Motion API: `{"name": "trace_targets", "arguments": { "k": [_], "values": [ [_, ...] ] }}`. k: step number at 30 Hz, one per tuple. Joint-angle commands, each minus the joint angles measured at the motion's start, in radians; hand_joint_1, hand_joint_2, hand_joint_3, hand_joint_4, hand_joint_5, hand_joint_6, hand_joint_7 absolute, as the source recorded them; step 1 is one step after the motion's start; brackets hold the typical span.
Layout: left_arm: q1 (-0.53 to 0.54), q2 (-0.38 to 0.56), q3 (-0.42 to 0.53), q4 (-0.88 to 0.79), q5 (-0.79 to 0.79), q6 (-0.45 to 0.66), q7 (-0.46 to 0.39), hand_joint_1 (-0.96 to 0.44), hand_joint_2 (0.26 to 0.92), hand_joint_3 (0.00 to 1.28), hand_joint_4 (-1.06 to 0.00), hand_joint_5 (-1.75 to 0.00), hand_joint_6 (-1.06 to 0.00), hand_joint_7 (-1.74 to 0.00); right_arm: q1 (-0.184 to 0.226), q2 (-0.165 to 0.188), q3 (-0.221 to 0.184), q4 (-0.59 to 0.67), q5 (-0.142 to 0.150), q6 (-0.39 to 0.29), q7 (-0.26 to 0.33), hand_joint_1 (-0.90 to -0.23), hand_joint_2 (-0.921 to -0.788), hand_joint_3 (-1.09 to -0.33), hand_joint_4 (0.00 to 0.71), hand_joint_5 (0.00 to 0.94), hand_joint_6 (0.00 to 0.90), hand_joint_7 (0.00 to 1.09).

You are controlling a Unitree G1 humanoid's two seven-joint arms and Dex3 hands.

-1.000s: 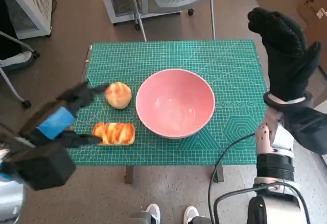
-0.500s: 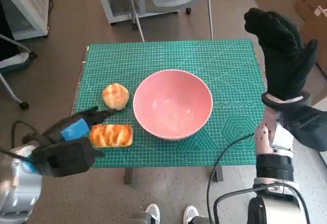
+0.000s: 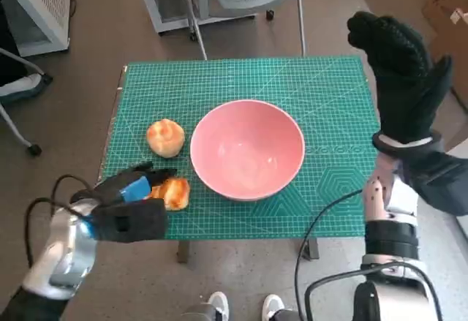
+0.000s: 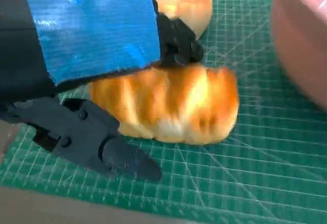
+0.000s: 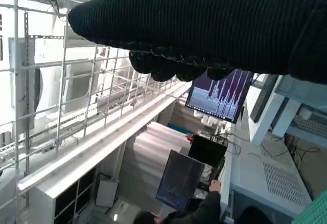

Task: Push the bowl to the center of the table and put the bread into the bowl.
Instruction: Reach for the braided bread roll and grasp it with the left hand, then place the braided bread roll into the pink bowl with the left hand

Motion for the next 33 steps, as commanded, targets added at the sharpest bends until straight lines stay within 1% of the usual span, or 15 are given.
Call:
{"name": "trace_targets", "arguments": {
  "k": [1, 2, 3, 4, 5, 7, 11, 14, 17, 19, 20, 22, 25, 29, 33],
  "values": [
    [-0.006, 0.014, -0.031, 0.023, 0.062, -0.069, 0.031, 0.01, 0.899, 0.03, -0.65, -0.29, -0.69, -0.3, 0.016, -0.001, -0.001, 0.002, 0.011, 0.018, 0.012, -0.39, -0.921, -0.535, 0.278, 0.0, 0.4, 0.01],
    [-0.005, 0.023, -0.025, 0.012, 0.066, -0.089, 0.038, 0.01, 0.907, 0.07, -0.64, -0.63, -0.64, -0.64, 0.018, -0.002, -0.002, -0.002, 0.014, 0.02, 0.014, -0.39, -0.921, -0.535, 0.278, 0.0, 0.4, 0.01],
    [-0.004, 0.028, -0.02, 0.005, 0.07, -0.104, 0.043, 0.01, 0.912, 0.07, -0.66, -0.85, -0.63, -0.8, 0.019, -0.002, -0.003, -0.004, 0.016, 0.021, 0.016, -0.39, -0.921, -0.534, 0.278, 0.0, 0.4, 0.01],
    [-0.002, 0.035, -0.01, -0.011, 0.07, -0.118, 0.042, 0.01, 0.913, 0.07, -0.66, -0.93, -0.63, -0.86, 0.02, -0.003, -0.004, -0.007, 0.018, 0.023, 0.018, -0.39, -0.921, -0.534, 0.278, 0.0, 0.4, 0.01],
    [-0.001, 0.039, -0.003, -0.021, 0.07, -0.128, 0.04, 0.0, 0.915, 0.07, -0.68, -1.04, -0.64, -0.92, 0.021, -0.003, -0.005, -0.009, 0.02, 0.023, 0.019, -0.39, -0.921, -0.534, 0.278, 0.0, 0.401, 0.01],
    [0.003, 0.05, 0.02, -0.058, 0.057, -0.137, 0.02, 0.0, 0.916, 0.06, -0.69, -1.16, -0.66, -0.98, 0.022, -0.004, -0.007, -0.013, 0.022, 0.025, 0.02, -0.39, -0.921, -0.533, 0.278, 0.0, 0.402, 0.01],
    [0.015, 0.07, 0.105, -0.19, -0.027, -0.126, -0.055, 0.0, 0.917, 0.06, -0.7, -1.22, -0.66, -1.02, 0.027, -0.005, -0.01, -0.024, 0.026, 0.03, 0.02, -0.389, -0.921, -0.533, 0.286, 0.004, 0.409, 0.01],
    [0.017, 0.078, 0.198, -0.321, -0.118, -0.096, -0.116, 0.0, 0.916, 0.06, -0.71, -1.21, -0.66, -1.05, 0.029, -0.006, -0.012, -0.029, 0.026, 0.035, 0.016, -0.389, -0.921, -0.532, 0.294, 0.008, 0.413, 0.01],
    [-0.001, 0.077, 0.281, -0.437, -0.191, -0.058, -0.155, 0.0, 0.918, 0.05, -0.73, -1.19, -0.65, -1.06, 0.029, -0.005, -0.014, -0.029, 0.025, 0.038, 0.013, -0.387, -0.921, -0.532, 0.306, 0.012, 0.418, 0.01],
    [-0.023, 0.074, 0.326, -0.494, -0.221, -0.046, -0.158, 0.0, 0.919, 0.04, -0.74, -1.19, -0.65, -1.06, 0.027, -0.006, -0.015, -0.025, 0.023, 0.035, 0.011, -0.387, -0.921, -0.531, 0.309, 0.012, 0.419, 0.01],
    [-0.042, 0.07, 0.351, -0.522, -0.23, -0.051, -0.146, 0.0, 0.919, 0.04, -0.74, -1.19, -0.65, -1.06, 0.027, -0.005, -0.014, -0.025, 0.022, 0.034, 0.01, -0.387, -0.921, -0.531, 0.309, 0.012, 0.419, 0.01],
    [-0.079, 0.063, 0.383, -0.552, -0.239, -0.062, -0.121, 0.0, 0.911, 0.03, -0.77, -1.15, -0.68, -1.03, 0.026, -0.005, -0.014, -0.023, 0.022, 0.032, 0.01, -0.388, -0.921, -0.531, 0.312, 0.012, 0.419, 0.01],
    [-0.134, 0.051, 0.399, -0.559, -0.235, -0.087, -0.081, 0.0, 0.905, 0.02, -0.79, -1.12, -0.71, -1.01, 0.024, -0.003, -0.014, -0.02, 0.022, 0.032, 0.012, -0.391, -0.921, -0.531, 0.313, 0.011, 0.419, 0.01],
    [-0.232, 0.013, 0.365, -0.536, -0.193, -0.116, -0.008, 0.0, 0.9, 0.01, -0.79, -1.07, -0.74, -1.04, 0.019, 0.0, -0.015, -0.01, 0.023, 0.029, 0.017, -0.392, -0.921, -0.529, 0.313, 0.009, 0.419, 0.01],
    [-0.348, -0.046, 0.284, -0.465, -0.162, -0.131, 0.037, 0.0, 0.898, 0.01, -0.78, -1.04, -0.76, -1.05, 0.014, 0.004, -0.012, -0.002, 0.022, 0.027, 0.018, -0.389, -0.921, -0.528, 0.313, 0.007, 0.418, 0.01]
  ]
}}
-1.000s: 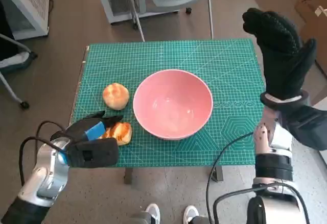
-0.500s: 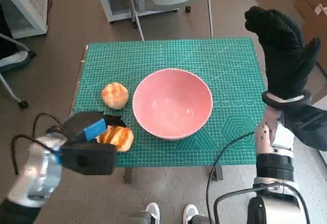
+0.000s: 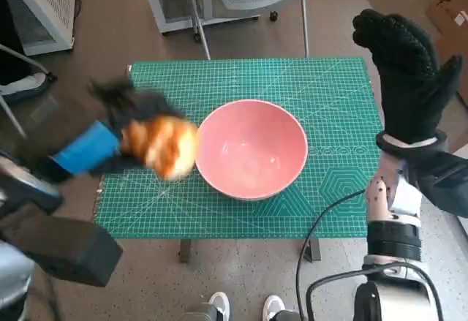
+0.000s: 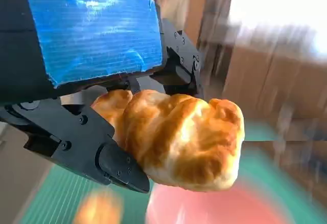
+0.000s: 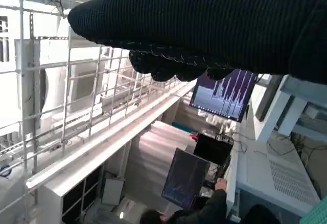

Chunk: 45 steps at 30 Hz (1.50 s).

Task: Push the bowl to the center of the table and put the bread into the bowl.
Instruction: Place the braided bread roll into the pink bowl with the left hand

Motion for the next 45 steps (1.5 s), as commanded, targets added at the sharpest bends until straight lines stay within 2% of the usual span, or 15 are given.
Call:
{"name": "trace_targets", "arguments": {
  "k": [1, 4, 6, 8, 14, 26, 28, 29, 30, 31, 32, 33, 35, 39, 45],
  "values": [
    [-0.123, -0.074, -0.104, 0.077, 0.041, -0.009, 0.035, 0.0, 0.898, 0.01, -0.78, -1.04, -0.76, -1.06, 0.009, 0.007, 0.002, 0.02, 0.003, 0.008, 0.006, -0.388, -0.921, -0.528, 0.313, 0.007, 0.418, 0.01],
    [-0.204, -0.122, -0.189, 0.16, 0.082, 0.006, 0.025, 0.0, 0.903, 0.01, -0.77, -1.05, -0.75, -1.06, 0.011, 0.011, 0.005, 0.016, 0.004, 0.011, 0.008, -0.381, -0.921, -0.524, 0.309, 0.004, 0.414, 0.01],
    [-0.249, -0.154, -0.236, 0.246, 0.091, -0.016, 0.022, 0.0, 0.907, 0.01, -0.76, -1.06, -0.74, -1.07, 0.018, 0.013, 0.009, 0.004, -0.006, 0.017, -0.006, -0.381, -0.921, -0.522, 0.308, 0.003, 0.413, 0.01],
    [-0.291, -0.186, -0.284, 0.35, 0.099, -0.054, 0.026, 0.0, 0.915, 0.03, -0.72, -1.11, -0.71, -1.09, 0.028, 0.013, 0.014, -0.013, -0.019, 0.022, -0.023, -0.41, -0.921, -0.497, 0.308, 0.002, 0.419, 0.01],
    [-0.364, -0.257, -0.387, 0.605, 0.143, -0.148, 0.056, 0.0, 0.92, 0.05, -0.71, -1.17, -0.65, -1.12, 0.055, 0.006, 0.016, -0.045, -0.046, 0.03, -0.055, -0.487, -0.921, -0.428, 0.332, 0.011, 0.436, 0.01],
    [-0.436, -0.329, -0.494, 0.987, 0.218, -0.315, 0.113, 0.0, 0.92, 0.07, -0.68, -1.19, -0.62, -1.16, 0.091, -0.027, 0.005, -0.082, -0.07, 0.039, -0.097, -0.481, -0.921, -0.409, 0.334, 0.005, 0.441, 0.01],
    [-0.438, -0.333, -0.492, 1.029, 0.208, -0.339, 0.111, 0.0, 0.921, 0.13, -0.6, -1.24, -0.58, -1.24, 0.098, -0.029, 0.005, -0.095, -0.075, 0.041, -0.105, -0.478, -0.921, -0.41, 0.336, 0.005, 0.441, 0.01],
    [-0.439, -0.335, -0.489, 1.045, 0.204, -0.347, 0.109, -0.07, 0.921, 0.16, -0.54, -1.14, -0.55, -1.28, 0.1, -0.03, 0.005, -0.1, -0.077, 0.042, -0.109, -0.477, -0.921, -0.41, 0.337, 0.006, 0.441, 0.01],
    [-0.44, -0.337, -0.487, 1.065, 0.199, -0.354, 0.107, -0.17, 0.921, 0.2, -0.5, -0.94, -0.51, -1.35, 0.102, -0.031, 0.006, -0.106, -0.079, 0.044, -0.115, -0.475, -0.921, -0.411, 0.34, 0.007, 0.441, 0.01],
    [-0.441, -0.338, -0.485, 1.08, 0.197, -0.361, 0.106, -0.17, 0.894, 0.18, -0.42, -0.71, -0.41, -1.09, 0.104, -0.031, 0.006, -0.11, -0.08, 0.045, -0.119, -0.474, -0.921, -0.412, 0.342, 0.007, 0.441, 0.01],
    [-0.439, -0.337, -0.483, 1.091, 0.196, -0.366, 0.105, -0.17, 0.897, 0.14, -0.4, -0.51, -0.39, -0.85, 0.107, -0.032, 0.007, -0.117, -0.085, 0.046, -0.127, -0.474, -0.921, -0.413, 0.344, 0.008, 0.441, 0.01],
    [-0.439, -0.336, -0.481, 1.1, 0.195, -0.371, 0.104, -0.19, 0.884, 0.09, -0.33, -0.34, -0.33, -0.66, 0.11, -0.032, 0.008, -0.121, -0.088, 0.047, -0.133, -0.473, -0.921, -0.413, 0.346, 0.008, 0.441, 0.01],
    [-0.434, -0.332, -0.475, 1.109, 0.19, -0.381, 0.104, -0.23, 0.867, 0.05, -0.25, -0.17, -0.29, -0.46, 0.114, -0.033, 0.01, -0.131, -0.094, 0.049, -0.145, -0.472, -0.921, -0.414, 0.348, 0.009, 0.441, 0.01],
    [-0.425, -0.314, -0.466, 1.099, 0.193, -0.406, 0.108, -0.35, 0.847, 0.01, -0.14, -0.04, -0.23, -0.28, 0.122, -0.031, 0.012, -0.145, -0.105, 0.052, -0.164, -0.468, -0.921, -0.416, 0.352, 0.009, 0.442, 0.01],
    [-0.411, -0.275, -0.447, 1.092, 0.197, -0.506, 0.161, -0.53, 0.861, 0.01, -0.09, 0.0, -0.2, -0.22, 0.126, -0.027, 0.018, -0.15, -0.12, 0.051, -0.184, -0.464, -0.921, -0.421, 0.354, 0.008, 0.441, 0.01]
  ]
}}
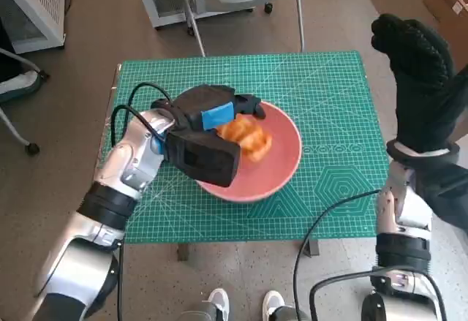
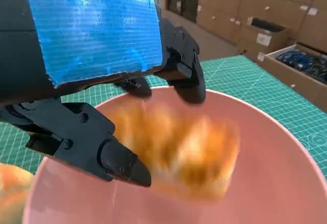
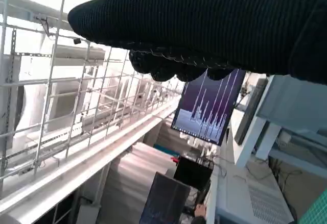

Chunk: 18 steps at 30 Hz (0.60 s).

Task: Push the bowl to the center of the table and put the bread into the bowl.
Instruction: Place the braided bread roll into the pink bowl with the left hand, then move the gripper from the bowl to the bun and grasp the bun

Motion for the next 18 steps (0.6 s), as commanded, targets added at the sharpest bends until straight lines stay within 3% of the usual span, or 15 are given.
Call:
{"name": "trace_targets", "arguments": {
  "k": [1, 8, 18],
  "values": [
    [0.0, 0.046, 0.033, -0.015, -0.006, -0.092, 0.061, -0.54, 0.864, 0.01, -0.09, 0.0, -0.2, -0.22, 0.028, 0.003, 0.007, -0.002, -0.019, 0.012, -0.021, -0.464, -0.921, -0.422, 0.355, 0.008, 0.44, 0.01],
    [0.03, 0.105, 0.069, -0.046, 0.005, -0.191, 0.144, -0.7, 0.916, 0.1, -0.07, 0.0, -0.18, -0.2, 0.03, 0.007, 0.015, 0.002, -0.016, 0.008, -0.021, -0.462, -0.921, -0.427, 0.354, 0.006, 0.439, 0.01],
    [0.076, 0.237, 0.173, -0.067, -0.022, -0.372, 0.241, -0.75, 0.921, 0.18, -0.14, -0.01, -0.28, -0.17, 0.024, 0.011, 0.023, 0.015, 0.005, 0.006, 0.001, -0.457, -0.921, -0.43, 0.354, 0.004, 0.44, 0.01]
  ]
}}
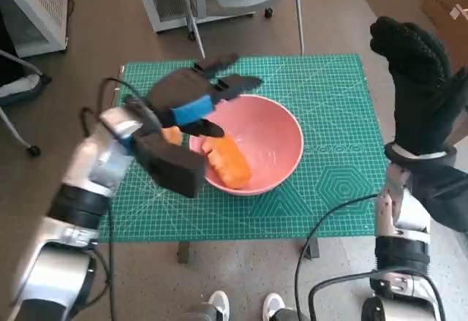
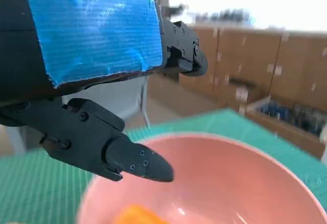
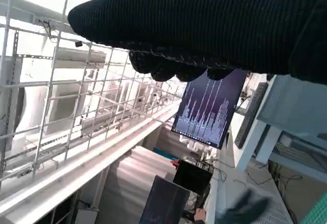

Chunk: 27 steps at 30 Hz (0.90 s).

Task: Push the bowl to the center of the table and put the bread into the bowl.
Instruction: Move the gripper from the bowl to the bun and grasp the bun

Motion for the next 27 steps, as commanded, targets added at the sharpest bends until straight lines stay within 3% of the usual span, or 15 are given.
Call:
{"name": "trace_targets", "arguments": {
  "k": [1, 8, 11, 17, 27],
  "values": [
    [0.024, 0.084, 0.064, -0.019, -0.028, -0.08, 0.038, -0.75, 0.921, 0.18, -0.15, -0.01, -0.3, -0.15, 0.019, 0.005, 0.006, 0.018, 0.008, 0.006, 0.016, -0.457, -0.921, -0.429, 0.354, 0.004, 0.44, 0.01],
    [0.056, 0.157, 0.128, -0.004, -0.09, -0.088, -0.013, -0.71, 0.91, 0.06, -0.19, -0.01, -0.36, -0.1, 0.014, 0.007, 0.005, 0.031, 0.019, 0.008, 0.029, -0.457, -0.921, -0.429, 0.355, 0.003, 0.441, 0.01],
    [0.08, 0.187, 0.143, 0.001, -0.113, -0.052, -0.058, -0.68, 0.869, 0.02, -0.19, 0.0, -0.37, -0.08, 0.008, 0.008, 0.003, 0.041, 0.028, 0.012, 0.037, -0.458, -0.921, -0.428, 0.356, 0.003, 0.442, 0.01],
    [0.118, 0.206, 0.154, 0.027, -0.157, 0.022, -0.145, -0.57, 0.788, 0.0, -0.14, 0.0, -0.34, -0.05, -0.001, 0.014, 0.003, 0.054, 0.045, 0.012, 0.054, -0.457, -0.921, -0.422, 0.357, 0.003, 0.446, 0.01],
    [0.115, 0.182, 0.124, 0.118, -0.14, 0.047, -0.172, -0.52, 0.782, 0.0, -0.09, 0.0, -0.31, -0.02, -0.024, 0.021, 0.004, 0.097, 0.056, 0.007, 0.077, -0.463, -0.921, -0.419, 0.353, 0.0, 0.454, 0.01]
  ]
}}
